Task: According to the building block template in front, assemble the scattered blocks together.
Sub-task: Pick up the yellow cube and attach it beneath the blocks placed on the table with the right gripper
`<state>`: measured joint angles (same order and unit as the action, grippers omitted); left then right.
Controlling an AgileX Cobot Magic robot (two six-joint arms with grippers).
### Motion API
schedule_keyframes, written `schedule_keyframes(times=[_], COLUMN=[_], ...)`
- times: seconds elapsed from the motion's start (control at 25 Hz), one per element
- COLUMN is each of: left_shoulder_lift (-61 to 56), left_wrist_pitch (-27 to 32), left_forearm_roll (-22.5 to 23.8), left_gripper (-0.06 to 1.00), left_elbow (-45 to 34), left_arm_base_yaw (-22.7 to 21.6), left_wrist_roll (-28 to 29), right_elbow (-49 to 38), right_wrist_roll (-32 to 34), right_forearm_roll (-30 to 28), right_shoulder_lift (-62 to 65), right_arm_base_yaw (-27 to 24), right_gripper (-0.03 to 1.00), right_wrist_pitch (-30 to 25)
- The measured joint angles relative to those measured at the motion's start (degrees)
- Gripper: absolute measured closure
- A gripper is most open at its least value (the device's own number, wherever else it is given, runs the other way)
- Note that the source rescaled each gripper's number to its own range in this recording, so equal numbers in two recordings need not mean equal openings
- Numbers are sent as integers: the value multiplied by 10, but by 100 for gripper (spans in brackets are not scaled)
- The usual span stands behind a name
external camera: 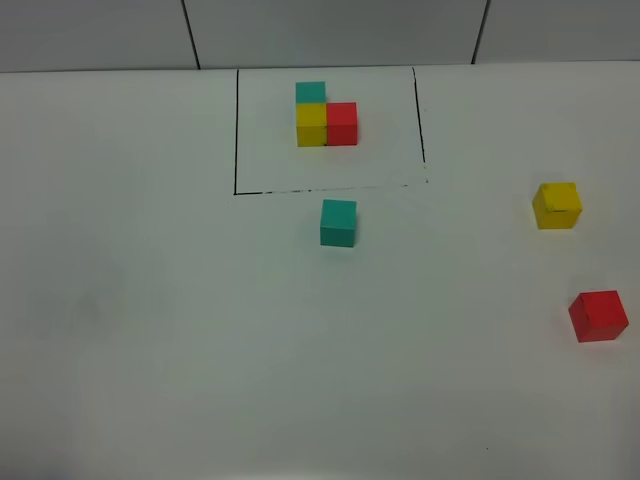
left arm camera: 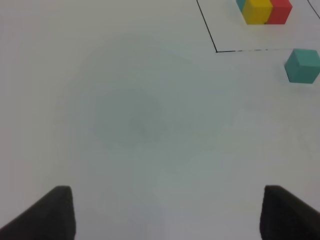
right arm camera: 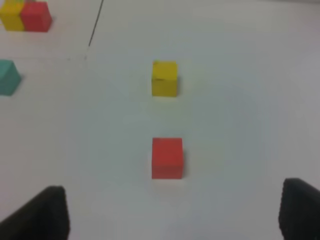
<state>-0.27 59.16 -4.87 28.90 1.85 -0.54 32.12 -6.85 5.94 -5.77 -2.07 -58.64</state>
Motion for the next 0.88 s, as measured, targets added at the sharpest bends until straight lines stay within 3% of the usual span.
schedule_keyframes(times=[0.08,0.2,0.32,0.6,0.88], left_shoulder_lift=[0,0,0,0,0], left_wrist_pitch=[0,0,0,0,0], left_forearm_roll=[0,0,0,0,0], left_gripper=[-4,-4,-4,-4,-4], left_elbow=[0,0,0,0,0], left_arm_base_yaw=[0,0,0,0,0], left_wrist_roll=[0,0,0,0,0], right_elbow=[19,37,40,75,206], right_wrist_roll=[-8,-12,-12,-51,-74], right_forearm_roll=[0,0,-1,-1,20], right_shoulder_lift=[-39,-129,-237,-557,-822], right_arm_base_yaw=[0,0,0,0,4], right_gripper=[19,4,-2,-3,-3], right_wrist_pitch=[6,16,52,202,228])
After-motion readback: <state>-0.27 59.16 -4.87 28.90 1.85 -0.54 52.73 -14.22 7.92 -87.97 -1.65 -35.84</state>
